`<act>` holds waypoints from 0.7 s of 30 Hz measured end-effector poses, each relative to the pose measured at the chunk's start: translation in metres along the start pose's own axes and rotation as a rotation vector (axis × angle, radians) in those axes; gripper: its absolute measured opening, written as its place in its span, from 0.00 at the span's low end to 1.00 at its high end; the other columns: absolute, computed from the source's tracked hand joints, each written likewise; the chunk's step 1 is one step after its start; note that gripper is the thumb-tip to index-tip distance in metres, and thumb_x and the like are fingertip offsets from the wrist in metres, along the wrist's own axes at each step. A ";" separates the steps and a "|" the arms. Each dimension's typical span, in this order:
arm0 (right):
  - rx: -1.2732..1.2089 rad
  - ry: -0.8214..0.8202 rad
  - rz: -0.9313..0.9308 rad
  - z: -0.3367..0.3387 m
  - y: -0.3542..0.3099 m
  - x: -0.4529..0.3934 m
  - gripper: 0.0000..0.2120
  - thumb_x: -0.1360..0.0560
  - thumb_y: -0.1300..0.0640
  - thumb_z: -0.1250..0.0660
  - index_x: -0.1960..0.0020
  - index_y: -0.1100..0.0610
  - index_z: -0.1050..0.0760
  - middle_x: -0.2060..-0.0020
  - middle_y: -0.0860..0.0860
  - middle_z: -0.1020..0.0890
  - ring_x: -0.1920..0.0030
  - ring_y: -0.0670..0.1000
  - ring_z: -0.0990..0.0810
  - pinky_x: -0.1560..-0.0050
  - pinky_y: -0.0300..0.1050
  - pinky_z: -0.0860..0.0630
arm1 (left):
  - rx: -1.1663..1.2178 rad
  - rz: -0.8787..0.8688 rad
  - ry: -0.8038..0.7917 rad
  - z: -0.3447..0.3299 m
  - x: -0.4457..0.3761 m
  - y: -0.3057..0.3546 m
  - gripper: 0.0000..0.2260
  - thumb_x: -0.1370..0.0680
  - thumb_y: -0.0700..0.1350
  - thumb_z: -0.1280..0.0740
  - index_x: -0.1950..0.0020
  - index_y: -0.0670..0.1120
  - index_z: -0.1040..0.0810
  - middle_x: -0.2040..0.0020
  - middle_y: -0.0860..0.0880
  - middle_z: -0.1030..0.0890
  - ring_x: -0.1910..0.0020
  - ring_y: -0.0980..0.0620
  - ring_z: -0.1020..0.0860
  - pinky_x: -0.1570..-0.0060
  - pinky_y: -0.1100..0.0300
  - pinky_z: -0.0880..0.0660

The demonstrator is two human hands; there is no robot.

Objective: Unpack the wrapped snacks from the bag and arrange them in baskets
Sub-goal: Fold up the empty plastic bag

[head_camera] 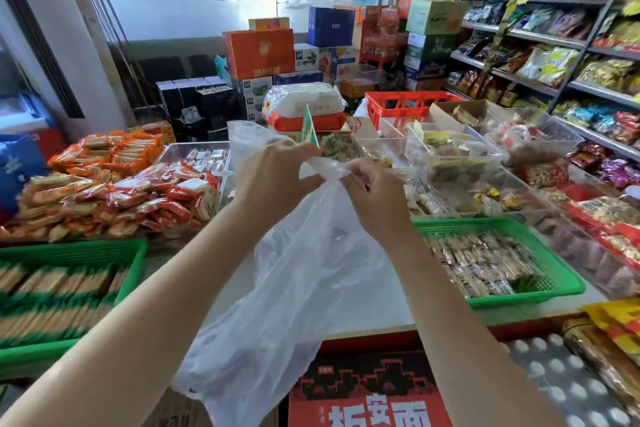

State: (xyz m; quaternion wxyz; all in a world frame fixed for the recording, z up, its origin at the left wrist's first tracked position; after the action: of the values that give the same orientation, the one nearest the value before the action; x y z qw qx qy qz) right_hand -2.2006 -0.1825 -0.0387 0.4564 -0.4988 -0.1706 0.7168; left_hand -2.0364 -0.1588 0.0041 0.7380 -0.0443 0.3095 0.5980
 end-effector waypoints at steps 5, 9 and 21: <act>0.023 -0.131 0.043 -0.017 0.002 -0.014 0.07 0.21 0.59 0.32 0.48 0.61 0.18 0.54 0.53 0.17 0.53 0.49 0.22 0.53 0.30 0.30 | -0.268 -0.146 0.145 -0.001 -0.001 -0.003 0.17 0.27 0.57 0.25 0.43 0.50 0.17 0.32 0.44 0.29 0.32 0.42 0.32 0.48 0.45 0.22; 0.036 -0.255 0.069 -0.034 0.006 -0.023 0.09 0.20 0.55 0.32 0.44 0.57 0.16 0.52 0.53 0.18 0.51 0.50 0.22 0.51 0.38 0.29 | -0.130 -0.221 0.179 -0.007 -0.006 -0.016 0.13 0.23 0.58 0.32 0.58 0.51 0.14 0.57 0.52 0.15 0.53 0.48 0.22 0.48 0.51 0.36; -0.232 -0.223 -0.288 -0.069 0.028 0.038 0.25 0.31 0.45 0.22 0.42 0.50 0.31 0.51 0.43 0.24 0.51 0.40 0.25 0.56 0.30 0.30 | 0.210 0.238 0.106 -0.030 0.005 -0.057 0.15 0.20 0.54 0.33 0.61 0.47 0.26 0.68 0.47 0.23 0.66 0.44 0.24 0.64 0.51 0.28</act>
State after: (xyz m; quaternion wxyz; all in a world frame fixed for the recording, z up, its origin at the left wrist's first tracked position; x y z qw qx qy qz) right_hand -2.1574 -0.1807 -0.1102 0.4720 -0.4362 -0.3709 0.6703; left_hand -1.9961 -0.1839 -0.0396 0.6453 0.0385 0.4117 0.6423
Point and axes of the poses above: each hand's wrist, its own x-axis away from the middle knuckle, its own z-axis out of the back of the hand, y = z × x, the point moved 5 cm from there along -x, towards the middle knuckle
